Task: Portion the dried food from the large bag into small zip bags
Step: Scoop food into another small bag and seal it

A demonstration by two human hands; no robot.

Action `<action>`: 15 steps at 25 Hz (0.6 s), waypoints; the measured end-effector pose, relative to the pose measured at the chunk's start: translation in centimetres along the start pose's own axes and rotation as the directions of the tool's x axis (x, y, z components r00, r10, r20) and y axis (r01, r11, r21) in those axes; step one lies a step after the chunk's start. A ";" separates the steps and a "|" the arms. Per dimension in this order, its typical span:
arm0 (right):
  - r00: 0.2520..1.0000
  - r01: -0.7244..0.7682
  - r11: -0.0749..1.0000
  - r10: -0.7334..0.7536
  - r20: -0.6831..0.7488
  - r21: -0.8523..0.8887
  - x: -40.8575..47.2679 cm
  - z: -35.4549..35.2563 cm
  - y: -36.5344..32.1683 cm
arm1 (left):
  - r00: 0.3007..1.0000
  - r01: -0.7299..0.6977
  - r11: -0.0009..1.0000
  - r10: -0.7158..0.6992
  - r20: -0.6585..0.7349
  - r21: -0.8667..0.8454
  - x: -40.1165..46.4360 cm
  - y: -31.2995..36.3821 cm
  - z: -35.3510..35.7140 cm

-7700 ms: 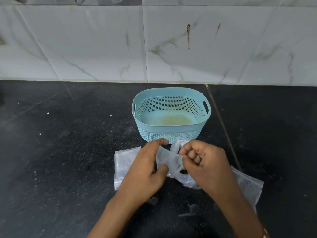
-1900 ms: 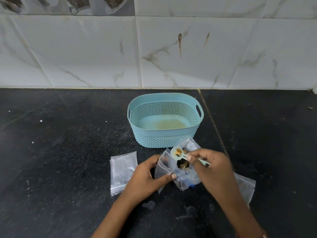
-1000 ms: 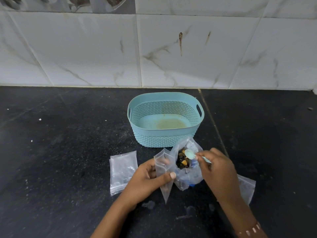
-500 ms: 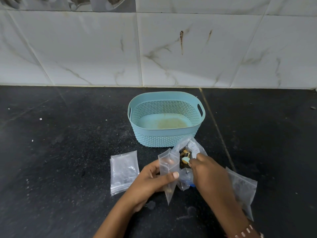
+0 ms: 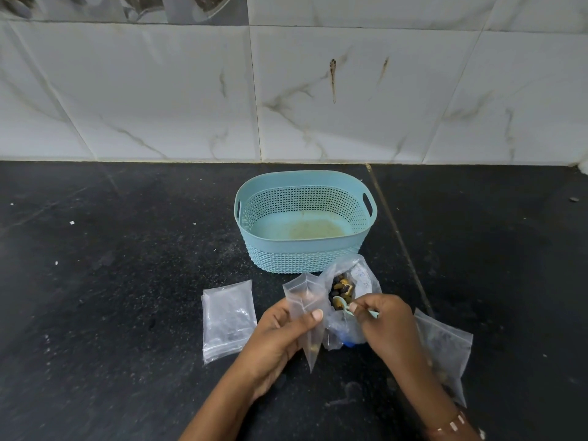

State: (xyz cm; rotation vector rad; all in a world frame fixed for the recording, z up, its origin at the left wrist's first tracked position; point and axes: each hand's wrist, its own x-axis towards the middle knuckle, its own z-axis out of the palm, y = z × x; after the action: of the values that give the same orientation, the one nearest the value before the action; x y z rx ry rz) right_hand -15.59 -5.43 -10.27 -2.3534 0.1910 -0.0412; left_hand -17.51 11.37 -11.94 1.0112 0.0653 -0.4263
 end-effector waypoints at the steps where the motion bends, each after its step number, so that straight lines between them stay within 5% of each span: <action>1: 1.000 0.005 1.000 -0.005 -0.009 -0.008 -0.2 0.2 0.0 | 1.000 0.000 1.000 0.000 0.006 0.013 0.1 0.1 0.0; 5: 1.000 -0.022 1.000 0.022 -0.012 0.000 -0.7 0.5 -0.2 | 1.000 0.001 0.995 -0.004 0.031 0.098 0.5 0.5 -0.2; 9: 0.969 -0.243 0.929 0.219 0.115 0.279 0.0 -0.4 -0.4 | 0.999 -0.010 0.997 0.006 0.053 0.075 0.5 0.5 0.1; 15: 0.955 -0.277 0.917 0.229 0.188 0.288 0.1 -0.7 -0.6 | 0.998 -0.021 0.997 0.016 0.063 0.071 0.4 0.3 0.3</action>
State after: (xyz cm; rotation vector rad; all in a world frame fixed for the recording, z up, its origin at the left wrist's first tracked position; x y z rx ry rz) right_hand -15.51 -5.54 -9.40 -1.9901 0.3862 0.2179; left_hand -17.07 11.15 -11.65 1.0678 -0.0160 -0.4459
